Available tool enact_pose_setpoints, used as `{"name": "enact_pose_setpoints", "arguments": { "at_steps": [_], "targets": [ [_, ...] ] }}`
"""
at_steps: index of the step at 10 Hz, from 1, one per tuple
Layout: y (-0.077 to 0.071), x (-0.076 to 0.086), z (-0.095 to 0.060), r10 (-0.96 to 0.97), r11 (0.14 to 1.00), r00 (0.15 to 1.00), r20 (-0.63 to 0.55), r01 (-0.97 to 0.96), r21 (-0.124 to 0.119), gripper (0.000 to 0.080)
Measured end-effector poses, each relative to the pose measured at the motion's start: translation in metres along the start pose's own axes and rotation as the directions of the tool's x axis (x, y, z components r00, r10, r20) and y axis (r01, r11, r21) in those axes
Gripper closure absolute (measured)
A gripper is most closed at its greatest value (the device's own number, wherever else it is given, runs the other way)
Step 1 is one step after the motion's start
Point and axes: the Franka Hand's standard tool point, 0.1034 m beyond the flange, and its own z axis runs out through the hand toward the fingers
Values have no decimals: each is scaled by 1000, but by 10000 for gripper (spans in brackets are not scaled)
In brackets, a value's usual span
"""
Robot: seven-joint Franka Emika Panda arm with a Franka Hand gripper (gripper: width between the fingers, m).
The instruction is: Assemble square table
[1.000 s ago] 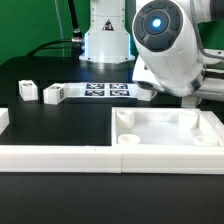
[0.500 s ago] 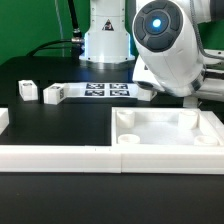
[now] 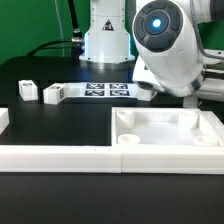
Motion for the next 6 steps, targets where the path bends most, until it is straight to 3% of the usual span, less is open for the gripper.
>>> {"name": "enact_pose_setpoints", "arguments": {
  "at_steps": [2,4,5,6],
  "targets": [
    [13,-4,-47,-53,998,998,-31,54,25,511],
    [15,-22,-92,-93,995,992,-89,94,15,511],
    [11,-37,-96,-76,997,994,-81,77,10,511],
    [3,-42,-84,-44,999,993,-108,45,6,511]
  ]
}}
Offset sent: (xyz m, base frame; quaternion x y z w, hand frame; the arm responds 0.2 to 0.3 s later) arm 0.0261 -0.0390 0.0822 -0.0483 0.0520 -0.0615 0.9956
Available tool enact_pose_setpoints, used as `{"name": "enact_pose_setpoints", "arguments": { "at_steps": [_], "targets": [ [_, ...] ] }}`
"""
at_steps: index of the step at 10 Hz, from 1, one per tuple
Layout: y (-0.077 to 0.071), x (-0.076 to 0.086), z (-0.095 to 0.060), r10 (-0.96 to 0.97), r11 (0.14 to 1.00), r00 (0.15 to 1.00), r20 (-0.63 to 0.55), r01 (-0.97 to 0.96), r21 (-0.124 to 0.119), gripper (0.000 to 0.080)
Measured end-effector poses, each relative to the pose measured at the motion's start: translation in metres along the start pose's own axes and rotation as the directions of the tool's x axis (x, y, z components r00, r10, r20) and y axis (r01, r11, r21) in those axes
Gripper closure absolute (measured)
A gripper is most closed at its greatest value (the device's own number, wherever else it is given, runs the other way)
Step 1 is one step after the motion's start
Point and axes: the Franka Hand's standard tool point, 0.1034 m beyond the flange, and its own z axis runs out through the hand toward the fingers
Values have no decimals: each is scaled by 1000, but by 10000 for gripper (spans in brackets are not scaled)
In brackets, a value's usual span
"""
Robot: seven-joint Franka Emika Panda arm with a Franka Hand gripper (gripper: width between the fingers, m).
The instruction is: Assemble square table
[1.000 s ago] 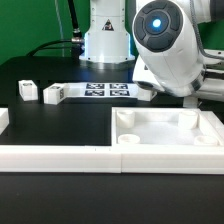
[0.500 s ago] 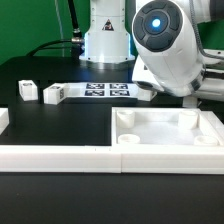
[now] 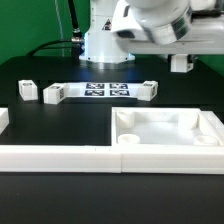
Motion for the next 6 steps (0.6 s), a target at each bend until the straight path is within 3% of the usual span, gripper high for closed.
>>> {"name": "enact_pose_setpoints", "arguments": {
  "at_steps": [3,4,6],
  "targets": [
    [-6,7,-9,-31,999,980,-195,35,21,509],
    [-1,8,-23,-69,998,971,-228,70,-3,509],
    [2,22,-81,-156,988,925,-346,152,-39,509]
  ]
}}
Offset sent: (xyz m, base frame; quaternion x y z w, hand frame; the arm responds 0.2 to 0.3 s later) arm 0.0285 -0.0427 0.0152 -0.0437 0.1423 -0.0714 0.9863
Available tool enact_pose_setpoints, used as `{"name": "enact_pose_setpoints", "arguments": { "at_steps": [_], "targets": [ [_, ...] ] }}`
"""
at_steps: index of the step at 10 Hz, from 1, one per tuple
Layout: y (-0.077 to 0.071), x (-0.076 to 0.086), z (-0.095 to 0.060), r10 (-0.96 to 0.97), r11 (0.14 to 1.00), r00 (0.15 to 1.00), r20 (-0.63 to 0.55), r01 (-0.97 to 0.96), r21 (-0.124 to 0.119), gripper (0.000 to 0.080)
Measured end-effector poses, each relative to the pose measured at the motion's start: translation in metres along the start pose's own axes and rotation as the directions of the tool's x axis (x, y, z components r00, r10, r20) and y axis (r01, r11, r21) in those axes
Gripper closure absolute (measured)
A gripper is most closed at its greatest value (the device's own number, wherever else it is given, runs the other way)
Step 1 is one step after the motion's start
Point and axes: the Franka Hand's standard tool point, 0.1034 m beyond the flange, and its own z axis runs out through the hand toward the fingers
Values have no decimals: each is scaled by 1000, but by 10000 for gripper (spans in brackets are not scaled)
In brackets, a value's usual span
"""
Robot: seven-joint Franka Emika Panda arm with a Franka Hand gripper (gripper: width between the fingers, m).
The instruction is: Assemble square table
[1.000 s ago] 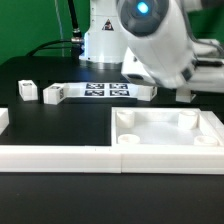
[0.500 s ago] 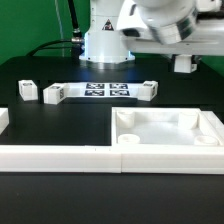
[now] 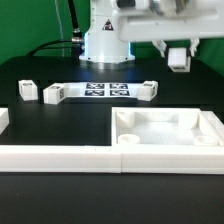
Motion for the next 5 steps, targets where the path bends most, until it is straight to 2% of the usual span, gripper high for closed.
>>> {"name": "enact_pose_setpoints", "arguments": {
  "at_steps": [1,2,5],
  "targets": [
    [-2,18,-24,-51,999,995,-85,49,-19,509],
    [-8,24,-38,-82,996,985,-149,79,-32,509],
    [-13,35,-38,-99,995,924,-369,97,-23,509]
  ]
}}
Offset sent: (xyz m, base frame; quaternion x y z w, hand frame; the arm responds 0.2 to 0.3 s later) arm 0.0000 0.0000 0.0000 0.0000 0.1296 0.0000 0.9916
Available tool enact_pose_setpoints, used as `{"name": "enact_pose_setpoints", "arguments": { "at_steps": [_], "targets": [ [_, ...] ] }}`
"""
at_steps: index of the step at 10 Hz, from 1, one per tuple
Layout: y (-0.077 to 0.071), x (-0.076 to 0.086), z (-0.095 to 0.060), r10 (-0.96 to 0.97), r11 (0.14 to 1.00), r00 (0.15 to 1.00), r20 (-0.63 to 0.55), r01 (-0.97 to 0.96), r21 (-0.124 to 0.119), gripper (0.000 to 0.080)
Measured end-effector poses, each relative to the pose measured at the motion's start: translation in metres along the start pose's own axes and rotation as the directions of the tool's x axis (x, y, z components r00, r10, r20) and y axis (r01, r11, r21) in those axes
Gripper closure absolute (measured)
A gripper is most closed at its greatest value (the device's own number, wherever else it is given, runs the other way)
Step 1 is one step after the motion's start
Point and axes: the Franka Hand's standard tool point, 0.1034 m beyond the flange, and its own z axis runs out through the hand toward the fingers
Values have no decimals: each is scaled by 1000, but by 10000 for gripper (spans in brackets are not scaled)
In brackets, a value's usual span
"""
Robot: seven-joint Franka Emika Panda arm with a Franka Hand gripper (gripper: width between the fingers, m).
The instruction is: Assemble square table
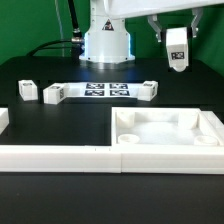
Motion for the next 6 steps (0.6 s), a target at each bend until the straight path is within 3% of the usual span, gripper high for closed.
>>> {"name": "enact_pose_setpoints", "arguments": {
  "at_steps": [1,2,4,5,6],
  "targets": [
    [7,1,13,-29,999,998,-51,28,-18,509],
    [9,15,10,-66,997,991,-115,62,-38,509],
    [1,38,-1,-172,984,955,-240,158,-77,509],
    [-21,40,-2,-200,980,917,-346,183,-81,509],
    [-34,32,3,-185,982,893,-411,179,-54,509]
  ]
}}
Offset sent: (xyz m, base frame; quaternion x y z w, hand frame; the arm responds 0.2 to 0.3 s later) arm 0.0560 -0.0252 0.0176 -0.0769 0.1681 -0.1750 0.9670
